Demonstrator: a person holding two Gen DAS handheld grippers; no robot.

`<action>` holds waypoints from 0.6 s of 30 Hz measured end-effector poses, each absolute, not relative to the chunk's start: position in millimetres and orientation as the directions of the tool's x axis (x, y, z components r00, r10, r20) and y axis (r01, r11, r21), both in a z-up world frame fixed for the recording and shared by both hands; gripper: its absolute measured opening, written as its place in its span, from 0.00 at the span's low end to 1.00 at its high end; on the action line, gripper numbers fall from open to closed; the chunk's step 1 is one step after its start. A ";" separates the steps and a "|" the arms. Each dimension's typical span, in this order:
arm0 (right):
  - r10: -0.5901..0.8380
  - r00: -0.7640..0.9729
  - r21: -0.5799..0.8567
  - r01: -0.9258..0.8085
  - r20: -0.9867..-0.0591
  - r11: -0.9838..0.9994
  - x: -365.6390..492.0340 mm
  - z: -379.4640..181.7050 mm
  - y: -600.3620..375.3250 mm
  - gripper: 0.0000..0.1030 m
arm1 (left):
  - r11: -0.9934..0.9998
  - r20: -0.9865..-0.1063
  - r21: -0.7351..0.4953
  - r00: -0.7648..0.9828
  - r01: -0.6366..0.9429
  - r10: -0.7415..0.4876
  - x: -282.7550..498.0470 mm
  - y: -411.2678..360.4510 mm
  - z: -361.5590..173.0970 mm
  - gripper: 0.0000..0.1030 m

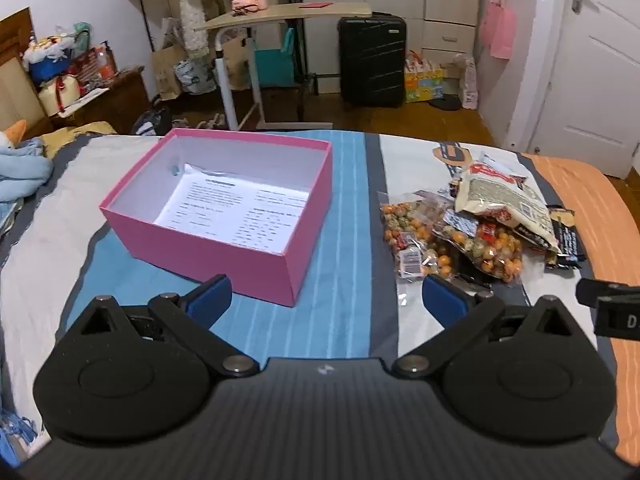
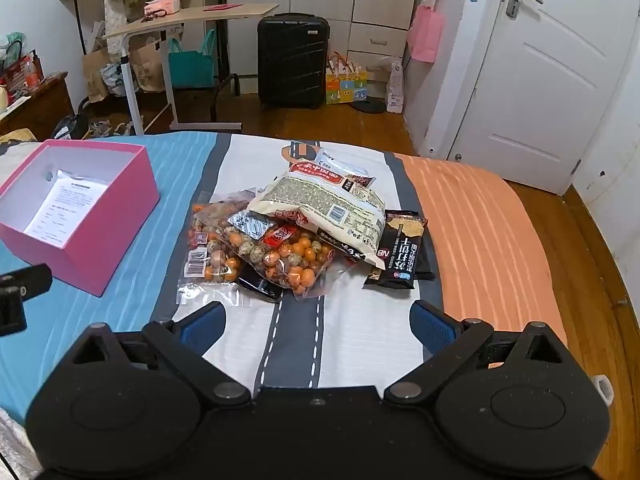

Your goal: Organize snacks

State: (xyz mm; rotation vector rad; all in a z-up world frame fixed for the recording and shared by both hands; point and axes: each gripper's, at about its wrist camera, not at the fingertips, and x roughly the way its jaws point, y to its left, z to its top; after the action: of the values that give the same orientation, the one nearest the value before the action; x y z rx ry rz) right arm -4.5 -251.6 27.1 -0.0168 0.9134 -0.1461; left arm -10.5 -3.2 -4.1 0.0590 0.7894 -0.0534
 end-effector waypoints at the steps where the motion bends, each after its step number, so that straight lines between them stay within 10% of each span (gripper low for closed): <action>1: -0.134 0.600 -0.078 0.117 -0.789 0.990 -4.7 26.2 -251.2 0.97 | 0.997 -0.710 0.033 0.704 0.075 -0.029 -10.2 -2.9 -4.0 1.00; 18: -0.138 0.600 -0.085 0.115 -0.788 0.990 -4.2 27.9 -253.1 0.97 | 0.996 -0.701 0.031 0.712 0.086 -0.040 -13.4 -5.5 -0.8 1.00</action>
State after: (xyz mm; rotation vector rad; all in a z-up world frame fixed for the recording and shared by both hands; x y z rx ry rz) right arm -4.2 -253.1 27.9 -0.0261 0.9156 -0.1467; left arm -13.4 -5.5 -0.8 0.0628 0.7756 -0.0699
